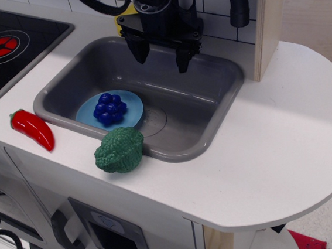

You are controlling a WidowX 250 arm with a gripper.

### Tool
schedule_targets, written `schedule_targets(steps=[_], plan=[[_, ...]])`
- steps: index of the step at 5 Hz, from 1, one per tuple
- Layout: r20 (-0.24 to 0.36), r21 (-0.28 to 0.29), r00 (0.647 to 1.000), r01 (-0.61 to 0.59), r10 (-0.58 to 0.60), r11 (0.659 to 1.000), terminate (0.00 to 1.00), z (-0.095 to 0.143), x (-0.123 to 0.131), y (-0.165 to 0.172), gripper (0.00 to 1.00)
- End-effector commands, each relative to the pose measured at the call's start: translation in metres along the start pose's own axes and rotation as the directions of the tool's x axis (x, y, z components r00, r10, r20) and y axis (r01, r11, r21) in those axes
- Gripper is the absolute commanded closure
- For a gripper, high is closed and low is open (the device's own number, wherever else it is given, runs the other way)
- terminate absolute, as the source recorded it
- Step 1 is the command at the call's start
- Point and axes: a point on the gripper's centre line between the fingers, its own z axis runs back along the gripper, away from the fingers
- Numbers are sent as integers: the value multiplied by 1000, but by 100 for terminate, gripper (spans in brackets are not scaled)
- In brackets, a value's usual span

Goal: Take blueberries off plate sink

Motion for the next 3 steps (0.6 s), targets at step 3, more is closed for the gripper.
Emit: schedule_targets(steps=[3], plan=[[19, -16, 1000, 23, -23, 1000, 0, -1, -2, 47, 0]])
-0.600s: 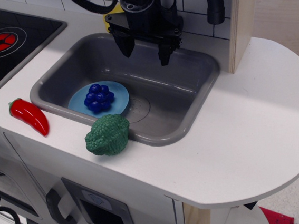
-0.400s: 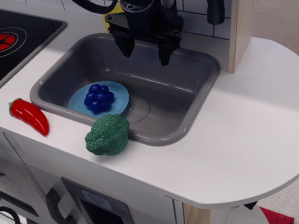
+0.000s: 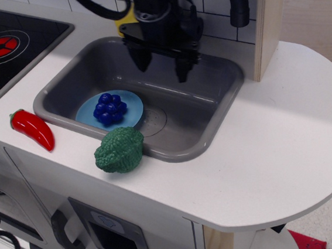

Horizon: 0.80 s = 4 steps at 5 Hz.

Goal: Take blueberries off plate sink

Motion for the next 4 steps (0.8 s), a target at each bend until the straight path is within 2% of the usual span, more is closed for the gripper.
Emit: schedule_targets(steps=[1, 2, 3, 4], plan=[[62, -2, 998, -18, 18, 1000, 0, 13, 3, 56, 0], [17, -38, 1000, -17, 17, 999, 0, 17, -6, 73, 0], [23, -60, 999, -22, 23, 998, 0, 12, -16, 74, 0], [12, -37, 1000, -22, 22, 999, 0, 2, -20, 72, 0]])
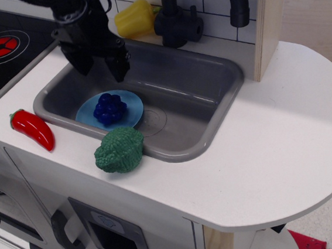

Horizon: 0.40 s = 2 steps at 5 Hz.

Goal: Take blueberries off plate sink

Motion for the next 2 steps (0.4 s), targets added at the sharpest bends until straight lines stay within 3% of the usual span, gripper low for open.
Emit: schedule_targets(steps=[1, 2], plan=[[23, 67, 1000, -18, 17, 998, 0, -5, 2, 3, 0], [30, 78, 998, -54, 52, 995, 0, -11, -6, -1, 0]])
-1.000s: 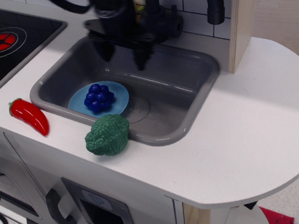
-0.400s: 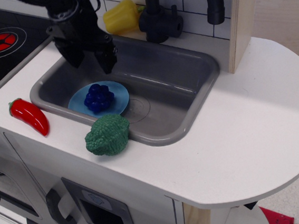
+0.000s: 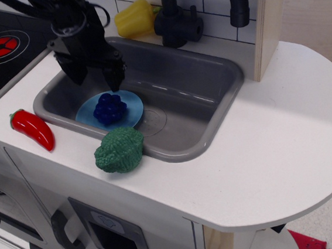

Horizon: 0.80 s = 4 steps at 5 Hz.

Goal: Take blueberries off plate sink

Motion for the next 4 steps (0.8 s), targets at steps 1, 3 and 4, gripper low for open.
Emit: schedule_targets(steps=[1, 3, 4], plan=[[44, -14, 999, -26, 27, 1000, 0, -2, -5, -2, 0], [27, 22, 997, -68, 67, 997, 0, -21, -7, -4, 0], [15, 33, 996, -85, 84, 996, 0, -24, -7, -2, 0]])
